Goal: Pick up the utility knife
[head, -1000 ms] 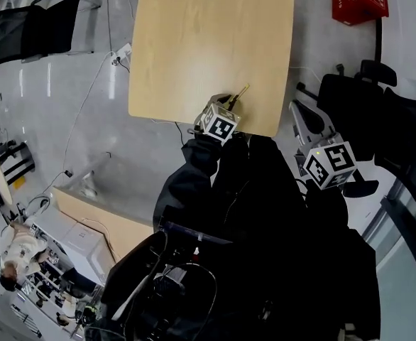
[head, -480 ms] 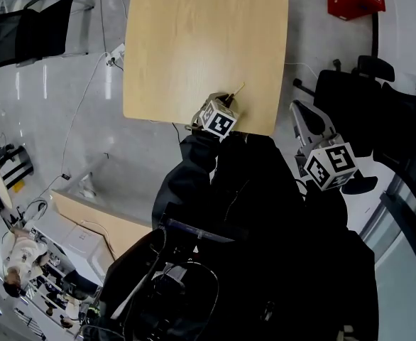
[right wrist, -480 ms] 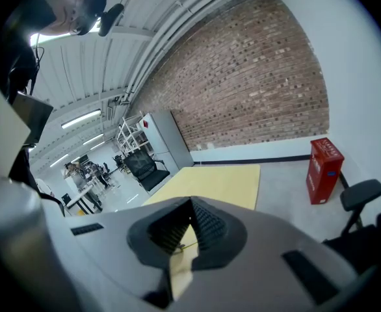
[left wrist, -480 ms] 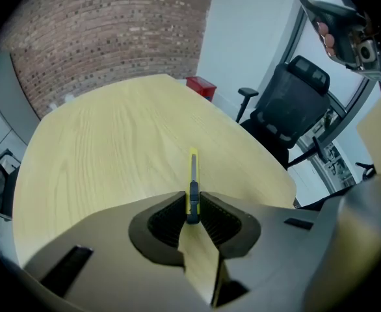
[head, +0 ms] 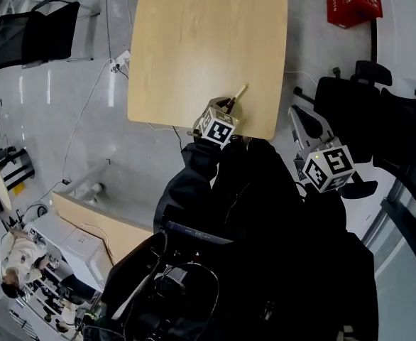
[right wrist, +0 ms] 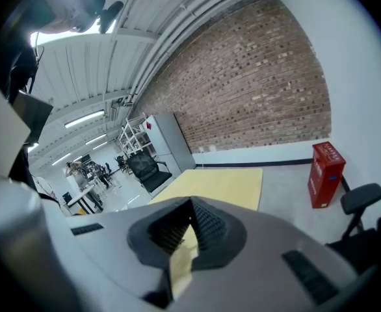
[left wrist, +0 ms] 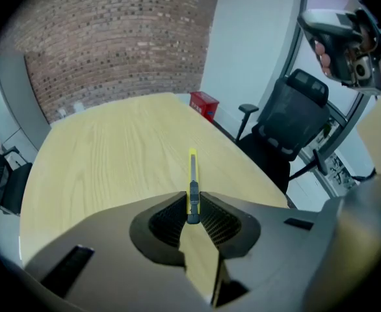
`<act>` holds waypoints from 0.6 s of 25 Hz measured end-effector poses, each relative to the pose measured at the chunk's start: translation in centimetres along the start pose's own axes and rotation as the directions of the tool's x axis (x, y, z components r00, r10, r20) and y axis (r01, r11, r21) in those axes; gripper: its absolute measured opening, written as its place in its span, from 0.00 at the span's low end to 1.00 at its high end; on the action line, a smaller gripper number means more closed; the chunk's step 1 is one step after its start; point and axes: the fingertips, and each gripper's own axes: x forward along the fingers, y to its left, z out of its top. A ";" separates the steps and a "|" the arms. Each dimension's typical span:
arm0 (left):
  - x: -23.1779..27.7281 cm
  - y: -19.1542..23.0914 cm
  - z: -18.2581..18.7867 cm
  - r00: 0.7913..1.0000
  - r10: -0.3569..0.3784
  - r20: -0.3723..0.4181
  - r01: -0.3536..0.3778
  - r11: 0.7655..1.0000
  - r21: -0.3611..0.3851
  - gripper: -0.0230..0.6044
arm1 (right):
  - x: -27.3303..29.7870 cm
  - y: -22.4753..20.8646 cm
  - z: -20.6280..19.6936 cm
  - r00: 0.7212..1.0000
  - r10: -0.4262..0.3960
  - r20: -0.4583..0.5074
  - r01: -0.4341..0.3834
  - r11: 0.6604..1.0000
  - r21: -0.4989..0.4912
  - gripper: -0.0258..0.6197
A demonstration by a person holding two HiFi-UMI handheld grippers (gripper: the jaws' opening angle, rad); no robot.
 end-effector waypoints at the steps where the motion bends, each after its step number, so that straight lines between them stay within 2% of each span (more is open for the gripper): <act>1: -0.8 0.0 0.7 0.999 0.006 0.036 -0.005 1.000 -0.025 0.14 | -0.1 0.2 0.2 1.000 0.003 0.006 -0.003 1.000 -0.004 0.05; 3: -2.8 0.3 2.5 0.992 0.022 0.125 -0.011 0.996 -0.092 0.14 | -0.1 0.6 0.6 1.000 0.011 0.019 -0.011 1.000 -0.018 0.05; 6: -6.9 0.9 5.6 0.960 0.066 0.273 -0.016 0.983 -0.180 0.14 | -0.1 1.8 1.6 0.998 0.032 0.045 -0.030 0.998 -0.050 0.05; 10: -13.3 1.1 8.8 0.896 0.142 0.421 -0.054 0.975 -0.214 0.14 | -0.5 3.8 3.3 0.994 0.072 0.087 -0.064 0.994 -0.085 0.05; 15: -20.6 1.7 12.1 0.803 0.234 0.549 -0.116 0.963 -0.242 0.14 | -1.0 6.2 6.4 0.980 0.121 0.155 -0.099 0.985 -0.142 0.05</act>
